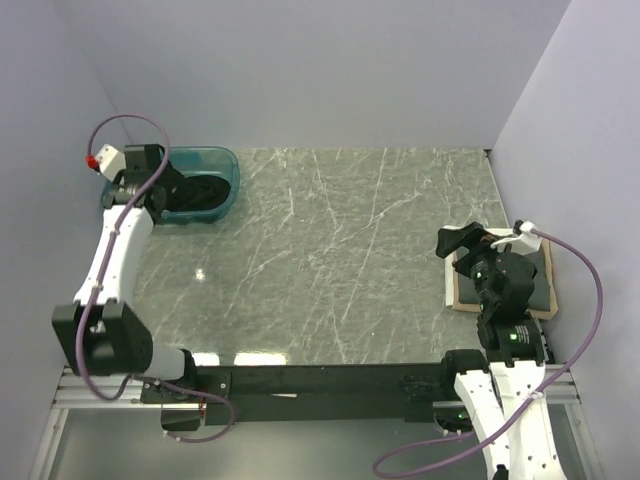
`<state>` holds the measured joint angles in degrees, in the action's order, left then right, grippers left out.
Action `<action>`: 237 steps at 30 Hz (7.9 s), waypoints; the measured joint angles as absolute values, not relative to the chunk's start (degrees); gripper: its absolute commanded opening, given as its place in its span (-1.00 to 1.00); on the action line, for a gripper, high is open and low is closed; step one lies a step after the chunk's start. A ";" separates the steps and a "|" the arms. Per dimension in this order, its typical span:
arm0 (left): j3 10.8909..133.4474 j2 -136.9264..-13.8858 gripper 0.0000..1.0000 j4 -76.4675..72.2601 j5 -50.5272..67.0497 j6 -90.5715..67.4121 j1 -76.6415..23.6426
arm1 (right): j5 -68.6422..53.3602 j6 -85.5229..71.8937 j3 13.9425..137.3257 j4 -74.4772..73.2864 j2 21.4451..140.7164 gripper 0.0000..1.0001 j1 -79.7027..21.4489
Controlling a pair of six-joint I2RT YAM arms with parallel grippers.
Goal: Fold and stack the t-shirts
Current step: Grab the tshirt from the pile, then move the tshirt to the center of the board, then flatten the tshirt out
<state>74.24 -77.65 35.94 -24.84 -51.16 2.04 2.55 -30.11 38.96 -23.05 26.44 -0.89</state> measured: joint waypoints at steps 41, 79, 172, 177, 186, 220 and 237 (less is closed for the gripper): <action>115.59 -122.83 -0.99 45.23 -16.73 -42.52 11.64 | 5.23 -28.88 35.09 -19.73 34.20 0.91 -0.89; 73.36 -79.90 -0.99 14.28 -18.09 -43.97 -34.87 | -2.37 -28.88 32.71 -23.99 30.55 0.84 -0.91; 99.37 -87.83 -0.99 12.97 -20.67 -40.58 -23.92 | 24.38 -17.85 100.88 -30.89 72.44 -1.00 -16.67; 124.07 -104.09 -0.99 18.46 -13.61 -38.04 -21.32 | 16.60 -15.66 118.52 -33.45 86.56 -1.00 -11.55; 104.18 -88.25 -0.99 15.55 -8.60 -39.88 -20.14 | 6.50 -16.91 106.00 -36.67 71.75 -1.00 -6.00; 42.35 -71.40 0.99 17.56 -9.34 -54.92 -34.20 | -5.19 -28.97 51.92 -29.87 68.31 0.65 -16.53; 45.91 -88.27 0.99 10.79 -7.66 -55.79 -34.70 | -3.29 -24.60 91.22 -28.97 121.38 0.75 -17.06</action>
